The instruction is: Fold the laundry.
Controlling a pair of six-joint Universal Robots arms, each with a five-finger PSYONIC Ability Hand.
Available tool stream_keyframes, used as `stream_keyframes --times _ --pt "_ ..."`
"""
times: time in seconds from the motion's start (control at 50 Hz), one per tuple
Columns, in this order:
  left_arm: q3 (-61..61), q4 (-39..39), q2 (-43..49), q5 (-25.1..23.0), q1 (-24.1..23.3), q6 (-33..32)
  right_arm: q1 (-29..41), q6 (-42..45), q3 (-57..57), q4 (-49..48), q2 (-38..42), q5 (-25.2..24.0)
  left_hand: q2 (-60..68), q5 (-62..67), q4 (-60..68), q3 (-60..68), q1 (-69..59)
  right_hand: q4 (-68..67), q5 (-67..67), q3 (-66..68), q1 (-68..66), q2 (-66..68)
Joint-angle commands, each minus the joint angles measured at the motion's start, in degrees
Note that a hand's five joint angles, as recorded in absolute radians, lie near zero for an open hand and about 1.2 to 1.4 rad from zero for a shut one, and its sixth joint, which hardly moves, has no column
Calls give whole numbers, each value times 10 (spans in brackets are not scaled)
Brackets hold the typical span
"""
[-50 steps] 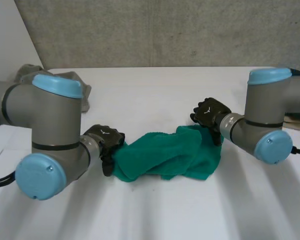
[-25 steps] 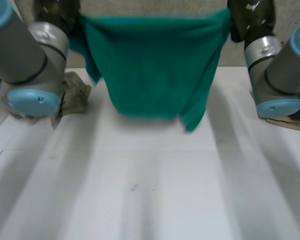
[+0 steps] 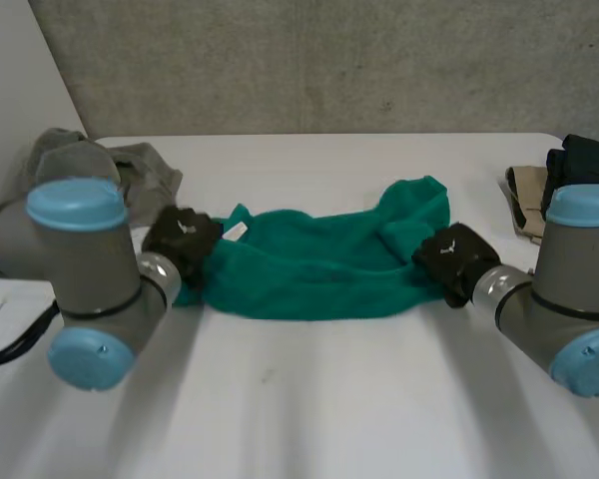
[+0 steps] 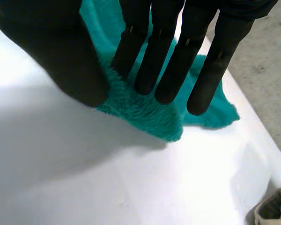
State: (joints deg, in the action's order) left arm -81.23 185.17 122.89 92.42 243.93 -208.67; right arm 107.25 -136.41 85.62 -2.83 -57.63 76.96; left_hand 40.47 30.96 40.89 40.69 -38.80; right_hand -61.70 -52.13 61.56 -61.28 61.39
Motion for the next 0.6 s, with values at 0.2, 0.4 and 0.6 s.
stream_keyframes --times 0.2,0.4,0.6 --pt "72 -155 -70 20 4 3 -18 44 -9 -2 -100 -43 -289 -294 -293 -291 272 320 324 -318 316 -317" --pt "207 -183 12 -59 37 -58 -34 278 -105 -8 -20 -157 -305 -310 -309 -307 288 367 372 -366 363 -364" --pt "402 -299 167 -124 46 -88 -42 363 -273 111 131 -182 -305 -310 -309 -307 288 359 363 -357 355 -356"
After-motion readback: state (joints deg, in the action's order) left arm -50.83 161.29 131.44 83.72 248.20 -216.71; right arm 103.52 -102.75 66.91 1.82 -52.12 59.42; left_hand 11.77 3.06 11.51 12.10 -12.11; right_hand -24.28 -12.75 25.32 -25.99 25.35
